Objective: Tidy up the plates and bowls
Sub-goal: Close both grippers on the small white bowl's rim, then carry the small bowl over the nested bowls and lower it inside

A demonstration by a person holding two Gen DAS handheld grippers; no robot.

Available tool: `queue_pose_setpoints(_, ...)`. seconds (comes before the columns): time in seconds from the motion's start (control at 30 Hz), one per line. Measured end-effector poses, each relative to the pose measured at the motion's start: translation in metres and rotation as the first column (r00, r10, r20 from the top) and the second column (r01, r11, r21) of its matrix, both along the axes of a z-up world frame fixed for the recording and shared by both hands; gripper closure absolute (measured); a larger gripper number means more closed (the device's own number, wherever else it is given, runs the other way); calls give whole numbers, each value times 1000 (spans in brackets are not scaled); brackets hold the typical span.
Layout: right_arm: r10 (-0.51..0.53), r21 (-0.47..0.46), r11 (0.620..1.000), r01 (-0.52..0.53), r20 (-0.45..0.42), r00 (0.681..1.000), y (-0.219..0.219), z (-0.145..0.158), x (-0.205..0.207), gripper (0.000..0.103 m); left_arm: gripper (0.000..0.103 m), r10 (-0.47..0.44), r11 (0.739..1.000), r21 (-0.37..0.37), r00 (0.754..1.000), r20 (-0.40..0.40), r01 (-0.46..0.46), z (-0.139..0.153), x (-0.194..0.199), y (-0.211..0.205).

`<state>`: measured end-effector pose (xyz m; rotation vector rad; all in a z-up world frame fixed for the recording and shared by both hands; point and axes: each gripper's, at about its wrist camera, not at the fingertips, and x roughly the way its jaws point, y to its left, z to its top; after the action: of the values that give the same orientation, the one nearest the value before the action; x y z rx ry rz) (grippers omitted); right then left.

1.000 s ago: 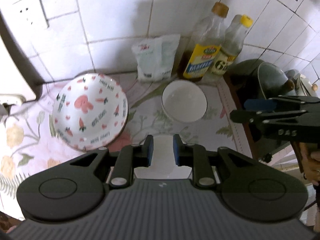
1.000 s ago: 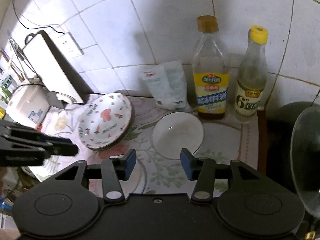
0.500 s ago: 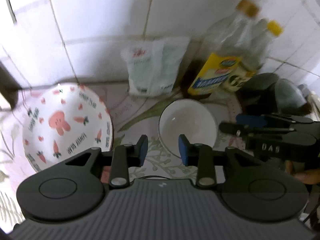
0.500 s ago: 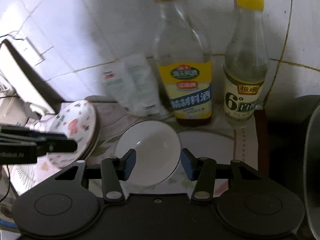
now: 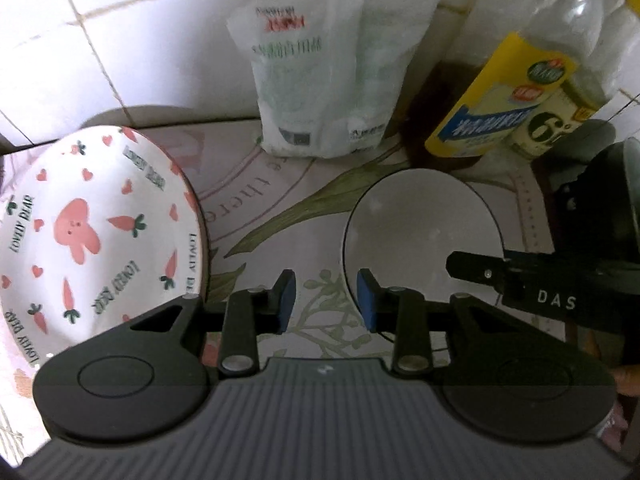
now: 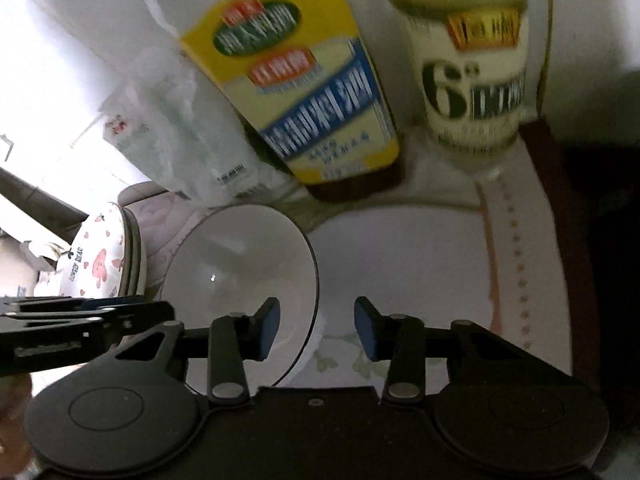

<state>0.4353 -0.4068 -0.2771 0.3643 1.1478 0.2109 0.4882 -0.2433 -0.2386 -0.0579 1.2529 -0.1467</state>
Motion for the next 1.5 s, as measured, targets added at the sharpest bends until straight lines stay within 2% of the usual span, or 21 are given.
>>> queue_pose_setpoints(0.1,-24,15,1000,24,-20,1000,-2,-6,3,79,76,9,998,-55,999,-44,-12,-10,4,-2)
queue_pose_setpoints(0.17,-29,43,999,30,-26,999,-2,-6,3,88,90,15,999,-47,998,-61,-18,-15,3,-7)
queue_pose_setpoints(0.3,-8,-15,1000,8,-17,1000,7,-1,2,87,92,-31,999,38,999,-38,32,-14,-2,-25)
queue_pose_setpoints(0.37,-19,-12,1000,19,-10,1000,8,-1,1,87,92,-29,998,51,999,-32,31,-13,-4,-27)
queue_pose_setpoints(0.57,-51,-18,999,51,-8,999,9,22,-14,87,93,-18,999,34,1000,-20,19,3,-14,-25)
queue_pose_setpoints(0.67,-20,-52,998,21,22,1000,17,42,-27,86,94,-19,999,27,1000,-5,19,21,-24,-21)
queue_pose_setpoints(0.77,-31,-42,999,33,38,999,19,61,-41,86,94,-7,1000,-4,1000,1,7,40,-35,-14)
queue_pose_setpoints(1.03,-37,10,999,37,55,998,32,107,-81,85,94,-78,997,17,993,89,77,99,-79,-2)
queue_pose_setpoints(1.2,-34,-2,999,34,83,996,44,135,-110,85,94,-104,995,9,988,116,104,130,-110,10)
queue_pose_setpoints(1.33,11,-25,1000,-8,125,992,58,155,-131,83,94,-96,995,-7,987,128,98,142,-129,25)
queue_pose_setpoints(1.5,50,-9,999,-49,113,992,74,161,-147,82,94,-76,997,-18,990,116,78,150,-152,48)
